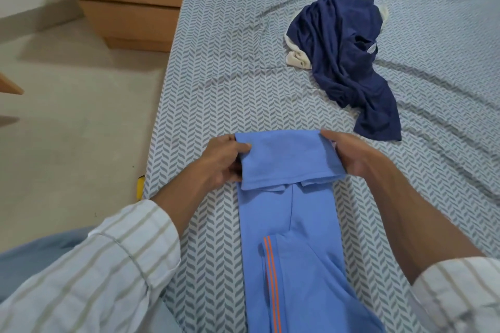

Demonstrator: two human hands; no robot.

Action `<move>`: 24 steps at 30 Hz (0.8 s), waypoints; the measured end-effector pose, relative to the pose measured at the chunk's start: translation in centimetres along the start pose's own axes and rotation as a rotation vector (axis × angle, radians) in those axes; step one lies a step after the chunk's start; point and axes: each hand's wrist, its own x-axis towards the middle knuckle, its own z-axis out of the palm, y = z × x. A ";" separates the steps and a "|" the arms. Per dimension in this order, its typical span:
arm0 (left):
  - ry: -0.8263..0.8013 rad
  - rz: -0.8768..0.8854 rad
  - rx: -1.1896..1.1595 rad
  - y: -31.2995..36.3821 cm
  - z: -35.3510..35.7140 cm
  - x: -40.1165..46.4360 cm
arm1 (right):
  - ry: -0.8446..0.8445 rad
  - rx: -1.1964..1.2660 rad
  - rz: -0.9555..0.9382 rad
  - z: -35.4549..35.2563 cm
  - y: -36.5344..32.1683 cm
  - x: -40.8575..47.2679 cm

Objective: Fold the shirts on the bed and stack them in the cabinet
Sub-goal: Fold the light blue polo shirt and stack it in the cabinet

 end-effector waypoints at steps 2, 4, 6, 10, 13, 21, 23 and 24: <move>-0.052 -0.011 -0.026 -0.2 0.0 -0.4 | -0.073 -0.031 0.026 -0.2 0.4 -0.2; -0.097 -0.019 -0.064 -0.3 -0.1 -0.8 | -0.110 -0.053 0.025 -0.5 0.4 -0.3; -0.117 -0.027 -0.137 -0.4 0.0 -0.9 | -0.134 -0.002 0.030 -0.9 0.4 -0.4; -0.146 -0.050 -0.270 -1.3 0.3 -0.9 | -0.278 0.201 0.055 -1.1 2.0 -0.4; -0.167 -0.067 -0.300 -2.1 0.9 -0.9 | -0.374 0.248 0.026 -0.9 3.3 -0.3; -0.163 -0.020 -0.233 -3.3 0.4 -0.6 | -0.341 0.317 -0.013 -0.3 5.0 -0.6; -0.080 -0.001 0.003 -2.9 0.0 -1.0 | -0.298 0.153 -0.001 -0.5 4.3 -1.1; -0.016 0.016 0.114 -2.6 -0.2 -1.1 | -0.266 0.042 0.007 -0.6 3.6 -1.5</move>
